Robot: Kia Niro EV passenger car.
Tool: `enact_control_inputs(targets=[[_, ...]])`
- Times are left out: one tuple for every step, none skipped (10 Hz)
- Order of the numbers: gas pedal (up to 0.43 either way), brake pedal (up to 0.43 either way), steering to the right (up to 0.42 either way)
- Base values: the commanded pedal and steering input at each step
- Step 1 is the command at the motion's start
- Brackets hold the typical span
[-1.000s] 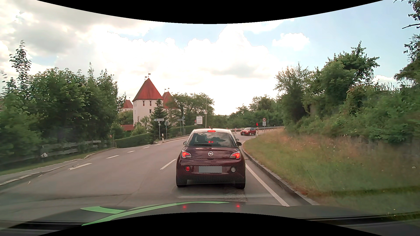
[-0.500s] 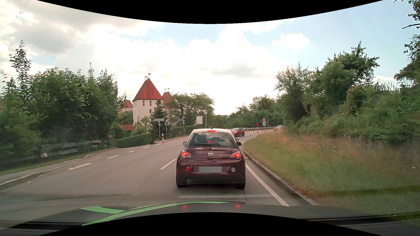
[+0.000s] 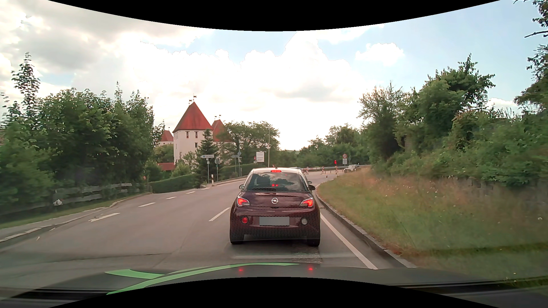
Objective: Follow the waypoints while adhering to traffic rules and regulations
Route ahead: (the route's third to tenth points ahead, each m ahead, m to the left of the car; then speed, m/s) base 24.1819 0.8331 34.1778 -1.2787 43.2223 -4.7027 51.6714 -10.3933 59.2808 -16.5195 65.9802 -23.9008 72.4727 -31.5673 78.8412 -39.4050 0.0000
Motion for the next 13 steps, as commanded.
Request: enact_control_inputs(targets=[[0.0,0.287,0.026],[0.0,0.287,0.026],[0.0,0.287,0.026],[0.0,0.287,0.026],[0.0,0.293,0.026],[0.0,0.287,0.026],[0.0,0.287,0.026],[0.0,0.287,0.026],[0.0,0.293,0.026],[0.0,0.293,0.026],[0.0,0.293,0.026],[0.0,0.293,0.026],[0.0,0.293,0.026]])
